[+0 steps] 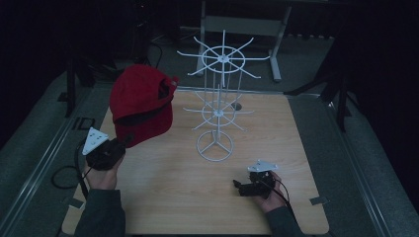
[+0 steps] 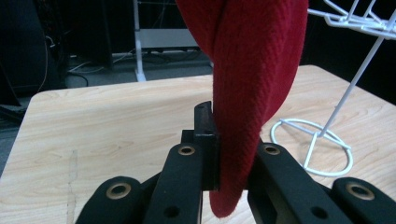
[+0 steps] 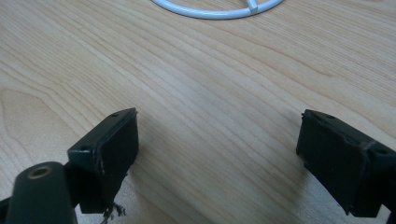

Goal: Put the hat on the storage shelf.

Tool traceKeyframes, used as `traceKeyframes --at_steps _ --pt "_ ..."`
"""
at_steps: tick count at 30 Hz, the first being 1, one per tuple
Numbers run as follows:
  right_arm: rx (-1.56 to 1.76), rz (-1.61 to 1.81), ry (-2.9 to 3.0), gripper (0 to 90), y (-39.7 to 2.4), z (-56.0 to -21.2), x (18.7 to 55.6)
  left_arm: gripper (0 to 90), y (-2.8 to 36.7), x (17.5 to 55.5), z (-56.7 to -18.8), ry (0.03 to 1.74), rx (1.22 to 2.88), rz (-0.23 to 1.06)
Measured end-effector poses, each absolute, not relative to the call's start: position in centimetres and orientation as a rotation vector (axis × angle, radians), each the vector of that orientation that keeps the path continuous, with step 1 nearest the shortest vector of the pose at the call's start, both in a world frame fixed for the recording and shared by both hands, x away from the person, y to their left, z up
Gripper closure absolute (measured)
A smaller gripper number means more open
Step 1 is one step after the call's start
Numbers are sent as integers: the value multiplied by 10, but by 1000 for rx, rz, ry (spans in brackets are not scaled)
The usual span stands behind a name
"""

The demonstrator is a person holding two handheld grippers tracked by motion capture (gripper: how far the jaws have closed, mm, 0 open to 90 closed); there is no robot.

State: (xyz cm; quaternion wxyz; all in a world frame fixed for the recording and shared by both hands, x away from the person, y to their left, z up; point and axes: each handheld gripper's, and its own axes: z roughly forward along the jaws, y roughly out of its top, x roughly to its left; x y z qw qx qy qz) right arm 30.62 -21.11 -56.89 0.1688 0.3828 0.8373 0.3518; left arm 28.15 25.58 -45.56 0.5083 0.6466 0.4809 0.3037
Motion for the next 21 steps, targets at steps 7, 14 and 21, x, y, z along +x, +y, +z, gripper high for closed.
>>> traceKeyframes --at_steps 7,14,21 --pt "1094 1002 2380 128 -211 -569 306 862 254 284 -448 1157 1539 739" --pt "1093 1001 2379 128 -211 -569 306 862 253 287 -438 1140 1532 757" --pt "1092 1001 2379 128 -211 -569 306 862 252 290 -427 1137 1508 768"
